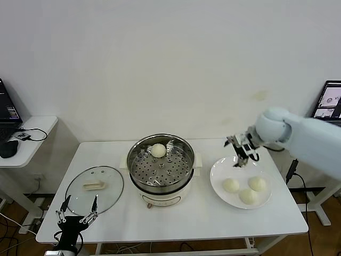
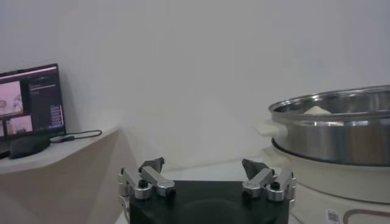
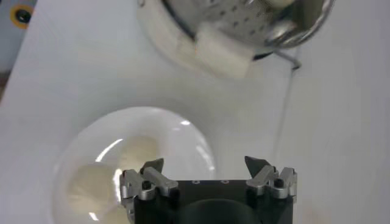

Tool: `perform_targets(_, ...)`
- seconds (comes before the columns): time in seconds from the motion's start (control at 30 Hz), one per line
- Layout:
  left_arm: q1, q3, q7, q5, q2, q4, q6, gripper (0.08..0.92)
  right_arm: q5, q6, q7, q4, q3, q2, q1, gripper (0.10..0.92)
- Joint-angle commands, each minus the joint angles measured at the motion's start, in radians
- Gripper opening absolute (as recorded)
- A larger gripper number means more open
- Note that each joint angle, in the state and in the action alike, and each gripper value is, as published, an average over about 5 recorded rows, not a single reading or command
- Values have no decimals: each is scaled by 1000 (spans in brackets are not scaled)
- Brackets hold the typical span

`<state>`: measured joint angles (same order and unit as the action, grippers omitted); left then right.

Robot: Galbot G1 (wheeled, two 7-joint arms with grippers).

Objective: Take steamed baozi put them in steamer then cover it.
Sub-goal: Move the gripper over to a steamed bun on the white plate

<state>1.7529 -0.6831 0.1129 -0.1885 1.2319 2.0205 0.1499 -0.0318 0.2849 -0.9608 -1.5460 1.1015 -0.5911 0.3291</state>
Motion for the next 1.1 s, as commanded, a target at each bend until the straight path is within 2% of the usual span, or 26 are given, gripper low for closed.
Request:
perform_targets(0.03,1,-13,1,-4,-3,-5,-3,823,61,43,-3,32,-130,34,-230,823)
perform_targets(0.27,7,-17,1,-4,-2,-10,-1,823,97,34,-13,130,-207,-36,-327,823)
perform_targets(1.1,0,-11,1,-1,-5,-20,-1,823,177,15,13,290,-296,-165,-423,822)
